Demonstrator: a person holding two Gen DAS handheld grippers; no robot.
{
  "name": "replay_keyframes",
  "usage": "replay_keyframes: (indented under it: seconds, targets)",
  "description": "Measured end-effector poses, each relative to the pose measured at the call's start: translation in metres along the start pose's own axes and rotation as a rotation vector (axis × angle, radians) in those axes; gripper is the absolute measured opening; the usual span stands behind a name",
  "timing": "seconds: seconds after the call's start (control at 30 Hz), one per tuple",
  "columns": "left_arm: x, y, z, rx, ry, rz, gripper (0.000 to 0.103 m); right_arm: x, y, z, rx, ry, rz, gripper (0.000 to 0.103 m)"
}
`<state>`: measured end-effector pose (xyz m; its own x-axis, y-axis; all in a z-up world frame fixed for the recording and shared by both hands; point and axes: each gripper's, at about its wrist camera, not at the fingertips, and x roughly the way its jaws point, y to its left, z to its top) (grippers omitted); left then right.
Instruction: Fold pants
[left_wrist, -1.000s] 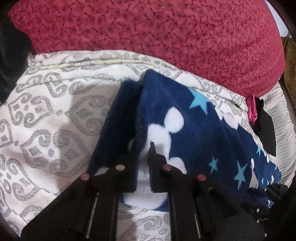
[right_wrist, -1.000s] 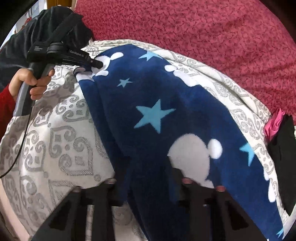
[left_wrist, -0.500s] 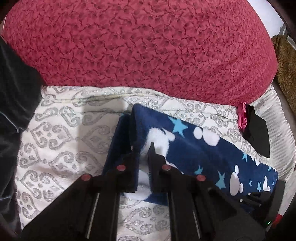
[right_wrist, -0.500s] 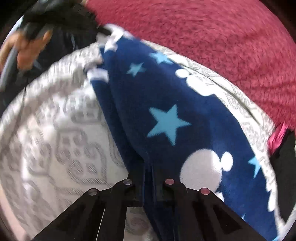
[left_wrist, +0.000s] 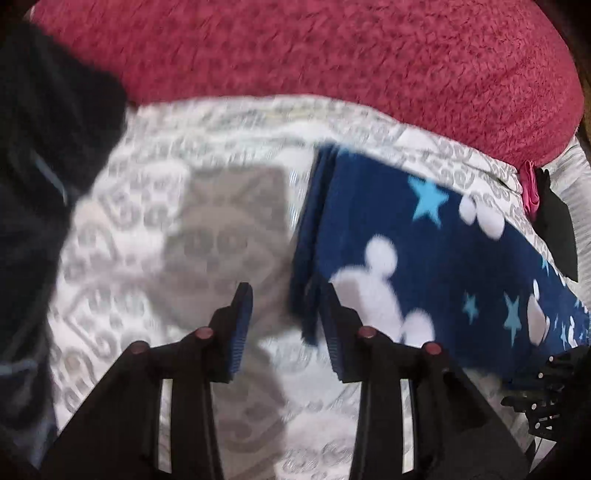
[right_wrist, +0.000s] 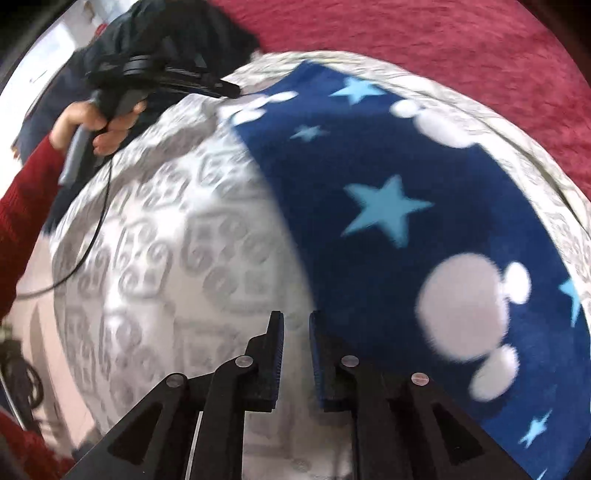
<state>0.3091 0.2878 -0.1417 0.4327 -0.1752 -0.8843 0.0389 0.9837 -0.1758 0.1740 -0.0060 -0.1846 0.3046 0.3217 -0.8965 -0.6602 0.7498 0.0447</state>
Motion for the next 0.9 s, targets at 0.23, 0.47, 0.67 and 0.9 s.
replay_keyframes:
  seconds: [0.23,0.47,0.67,0.9]
  targets:
    - [-0.01,0.009,-0.019,-0.103,-0.013,-0.144,0.055,-0.025,-0.005,0.019,-0.006,-0.093,-0.014,0.04]
    - [0.012,-0.014,-0.022,-0.19,0.026,-0.283,0.036,-0.037,-0.035,0.087,0.017,-0.153,-0.082,0.044]
    - [0.004,-0.031,-0.018,-0.16,-0.144,-0.245,0.01,-0.01,-0.054,0.202,-0.044,-0.205,-0.038,0.044]
    - [0.022,-0.017,-0.028,-0.199,-0.142,-0.315,0.021,0.071,-0.033,0.274,-0.134,-0.102,0.033,0.044]
